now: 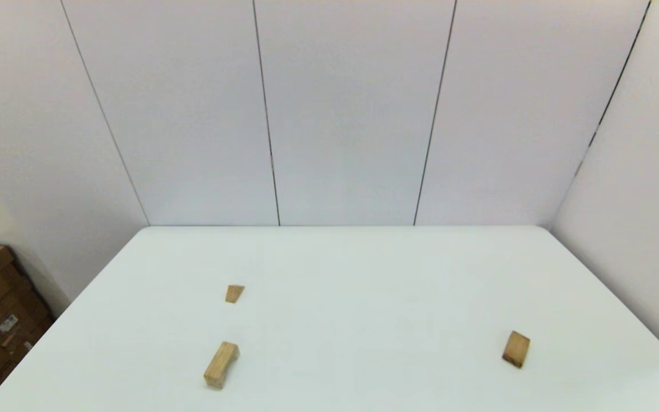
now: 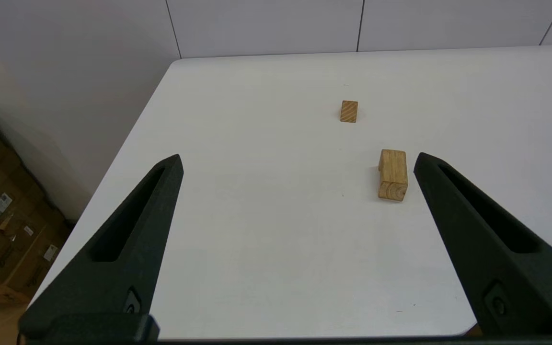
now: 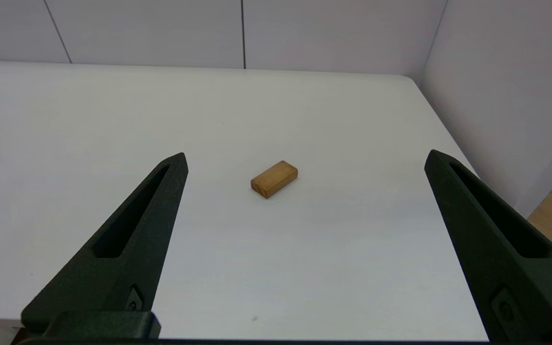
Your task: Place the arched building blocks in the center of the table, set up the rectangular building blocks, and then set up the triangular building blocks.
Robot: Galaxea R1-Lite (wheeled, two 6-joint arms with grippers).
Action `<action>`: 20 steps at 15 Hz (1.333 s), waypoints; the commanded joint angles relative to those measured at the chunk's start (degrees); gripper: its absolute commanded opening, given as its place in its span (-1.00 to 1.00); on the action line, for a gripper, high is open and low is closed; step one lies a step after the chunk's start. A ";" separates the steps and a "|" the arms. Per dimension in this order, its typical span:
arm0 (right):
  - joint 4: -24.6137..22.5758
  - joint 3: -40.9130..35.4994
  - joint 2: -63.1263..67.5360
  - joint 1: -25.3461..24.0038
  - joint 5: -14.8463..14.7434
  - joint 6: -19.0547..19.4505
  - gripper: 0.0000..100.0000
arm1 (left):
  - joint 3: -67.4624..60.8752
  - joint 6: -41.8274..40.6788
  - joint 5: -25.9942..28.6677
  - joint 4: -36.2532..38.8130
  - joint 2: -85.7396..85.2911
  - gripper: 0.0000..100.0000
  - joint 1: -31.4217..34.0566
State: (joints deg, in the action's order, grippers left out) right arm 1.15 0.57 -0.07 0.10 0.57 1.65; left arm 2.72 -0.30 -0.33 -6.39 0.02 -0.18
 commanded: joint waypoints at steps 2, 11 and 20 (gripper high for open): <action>0.00 -0.05 -0.01 -0.01 0.04 0.02 1.00 | 0.01 0.04 -0.02 -0.03 -0.02 1.00 0.01; 0.00 -0.05 -0.01 -0.01 0.04 0.02 1.00 | 0.01 -0.13 -0.11 -0.03 -0.02 1.00 0.01; 0.00 -0.05 -0.01 -0.01 0.04 0.02 1.00 | 11.52 0.04 4.46 -14.09 4.72 1.00 0.01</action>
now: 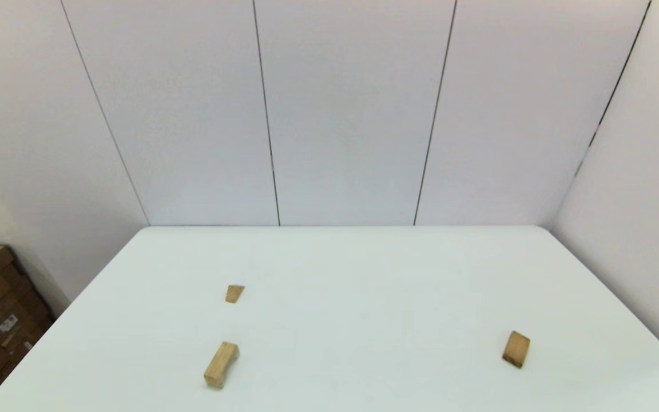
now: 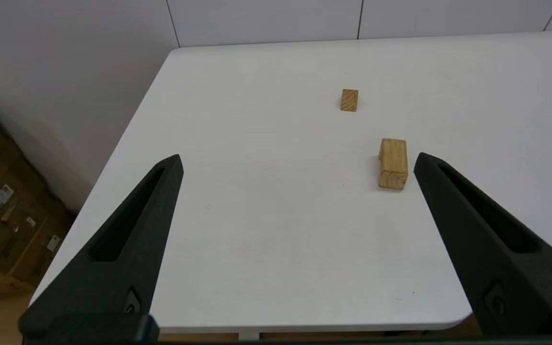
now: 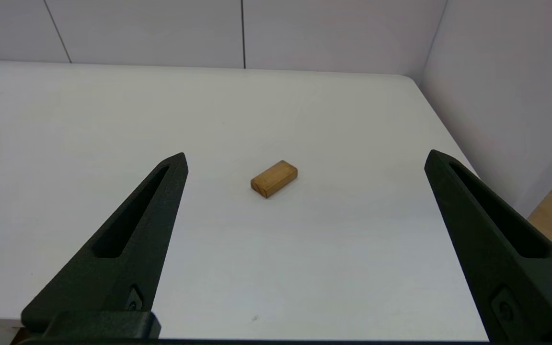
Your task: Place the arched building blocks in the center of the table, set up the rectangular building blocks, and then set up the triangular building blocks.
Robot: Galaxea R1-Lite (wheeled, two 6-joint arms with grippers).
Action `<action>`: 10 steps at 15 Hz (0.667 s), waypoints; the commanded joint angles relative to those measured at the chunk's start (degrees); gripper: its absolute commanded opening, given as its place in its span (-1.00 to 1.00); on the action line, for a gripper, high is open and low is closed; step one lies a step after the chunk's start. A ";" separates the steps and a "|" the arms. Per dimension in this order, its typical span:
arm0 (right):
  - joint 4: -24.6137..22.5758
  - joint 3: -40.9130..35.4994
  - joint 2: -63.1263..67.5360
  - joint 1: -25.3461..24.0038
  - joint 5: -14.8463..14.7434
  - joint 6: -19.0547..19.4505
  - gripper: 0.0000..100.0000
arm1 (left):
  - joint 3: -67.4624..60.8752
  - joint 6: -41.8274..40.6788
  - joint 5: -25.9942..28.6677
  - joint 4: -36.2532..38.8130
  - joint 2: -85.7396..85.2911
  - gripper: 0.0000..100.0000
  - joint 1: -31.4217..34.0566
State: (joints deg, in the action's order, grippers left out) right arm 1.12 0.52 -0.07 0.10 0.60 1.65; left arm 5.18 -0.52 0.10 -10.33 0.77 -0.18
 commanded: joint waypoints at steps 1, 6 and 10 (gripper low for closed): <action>0.02 0.00 -0.01 -0.01 0.02 0.02 1.00 | 12.40 0.26 6.32 -13.41 6.97 1.00 0.01; 0.02 0.00 -0.01 -0.01 0.02 0.02 1.00 | 30.68 0.35 7.64 -24.66 33.69 1.00 0.01; 0.02 0.09 -0.01 -0.01 0.02 0.02 1.00 | 39.99 0.52 7.72 -23.42 55.39 1.00 -0.08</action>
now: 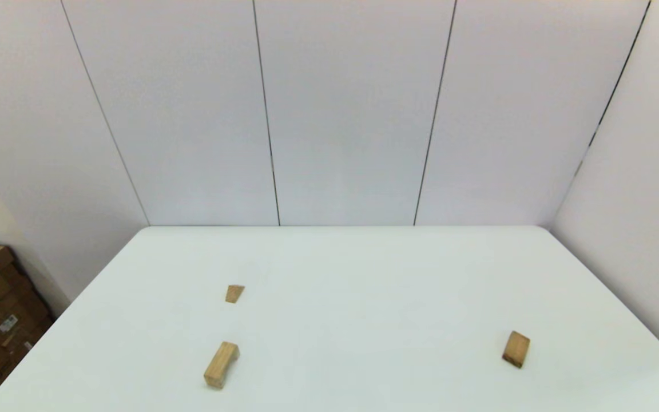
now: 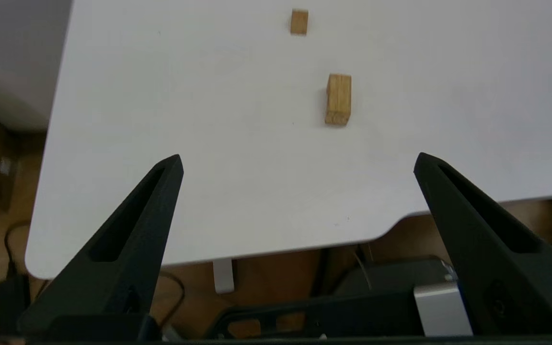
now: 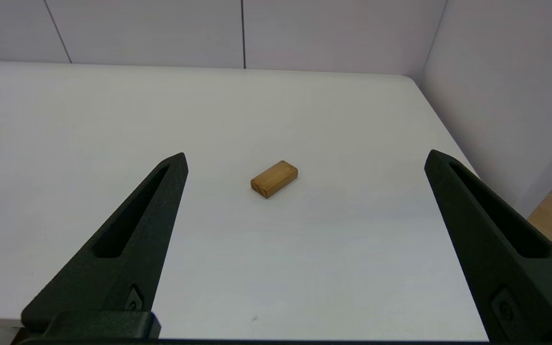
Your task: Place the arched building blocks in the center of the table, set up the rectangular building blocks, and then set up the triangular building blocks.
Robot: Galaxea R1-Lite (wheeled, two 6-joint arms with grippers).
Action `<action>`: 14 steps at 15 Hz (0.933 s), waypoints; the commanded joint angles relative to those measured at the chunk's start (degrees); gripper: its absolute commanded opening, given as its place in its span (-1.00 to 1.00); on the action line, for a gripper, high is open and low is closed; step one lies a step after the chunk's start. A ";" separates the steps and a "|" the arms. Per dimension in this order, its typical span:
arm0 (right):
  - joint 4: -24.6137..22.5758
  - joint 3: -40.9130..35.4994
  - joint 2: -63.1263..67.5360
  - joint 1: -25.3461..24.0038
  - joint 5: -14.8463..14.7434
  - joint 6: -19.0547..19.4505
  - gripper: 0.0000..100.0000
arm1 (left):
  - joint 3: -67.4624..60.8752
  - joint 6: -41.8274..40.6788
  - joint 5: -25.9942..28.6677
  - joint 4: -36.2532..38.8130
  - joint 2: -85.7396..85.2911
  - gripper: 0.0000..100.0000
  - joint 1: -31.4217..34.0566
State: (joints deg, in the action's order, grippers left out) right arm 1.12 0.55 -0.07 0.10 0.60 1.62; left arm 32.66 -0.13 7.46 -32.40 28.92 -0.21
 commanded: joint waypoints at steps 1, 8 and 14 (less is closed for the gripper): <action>0.02 -0.02 -0.01 -0.01 0.02 0.05 1.00 | 13.84 0.13 0.45 0.41 32.08 1.00 -0.14; 0.02 0.07 -0.01 -0.01 0.02 0.05 1.00 | 17.35 0.84 0.45 14.03 62.05 1.00 -4.80; 0.02 -0.02 -0.01 -0.01 0.02 0.05 1.00 | 21.75 3.83 0.36 19.48 78.66 1.00 -13.59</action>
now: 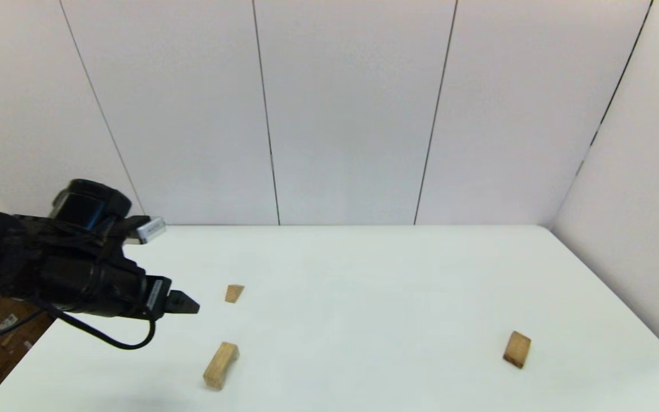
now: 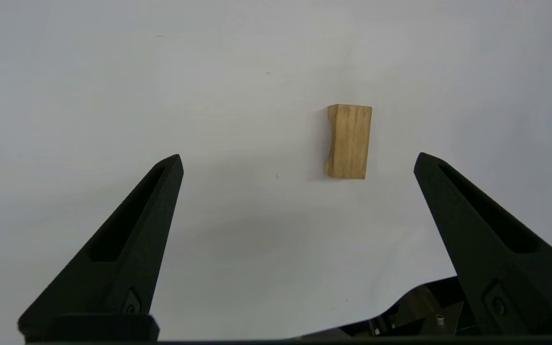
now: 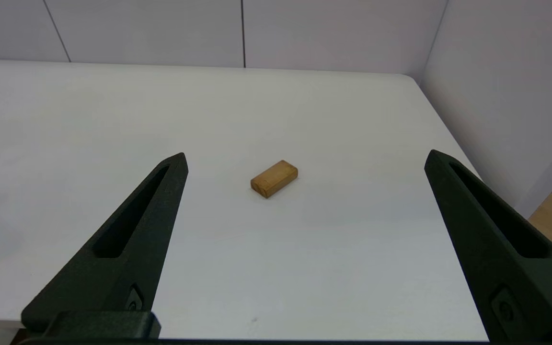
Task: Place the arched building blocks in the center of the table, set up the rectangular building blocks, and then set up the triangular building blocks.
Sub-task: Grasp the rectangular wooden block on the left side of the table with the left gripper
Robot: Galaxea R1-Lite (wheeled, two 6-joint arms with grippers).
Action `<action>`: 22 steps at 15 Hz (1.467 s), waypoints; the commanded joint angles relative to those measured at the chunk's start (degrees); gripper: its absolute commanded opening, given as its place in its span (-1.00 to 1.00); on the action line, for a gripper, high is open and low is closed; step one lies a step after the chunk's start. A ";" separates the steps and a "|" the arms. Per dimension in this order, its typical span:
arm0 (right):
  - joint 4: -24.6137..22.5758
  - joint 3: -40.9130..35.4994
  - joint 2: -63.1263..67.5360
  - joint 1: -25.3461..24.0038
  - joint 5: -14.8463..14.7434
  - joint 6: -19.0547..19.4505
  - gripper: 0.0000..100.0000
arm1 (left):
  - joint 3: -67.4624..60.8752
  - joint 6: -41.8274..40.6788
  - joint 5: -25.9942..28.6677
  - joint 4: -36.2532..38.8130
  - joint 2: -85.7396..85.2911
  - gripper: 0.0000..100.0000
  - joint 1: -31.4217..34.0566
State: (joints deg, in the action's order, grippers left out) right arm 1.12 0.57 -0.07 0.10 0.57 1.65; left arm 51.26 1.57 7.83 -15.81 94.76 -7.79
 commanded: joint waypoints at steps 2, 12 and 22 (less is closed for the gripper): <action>0.02 0.04 -0.01 -0.01 0.04 0.02 1.00 | 3.49 1.94 0.00 2.80 14.58 1.00 -7.85; 0.02 -0.05 -0.01 -0.01 0.04 0.02 1.00 | 6.66 2.47 -0.71 -4.40 21.43 1.00 -10.14; 0.02 0.04 -0.01 -0.01 0.04 0.02 1.00 | 5.96 2.73 -2.55 -4.05 24.95 1.00 -10.58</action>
State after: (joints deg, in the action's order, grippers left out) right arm 1.15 0.57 -0.07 0.10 0.60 1.65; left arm 57.25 4.18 5.27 -19.76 119.26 -18.36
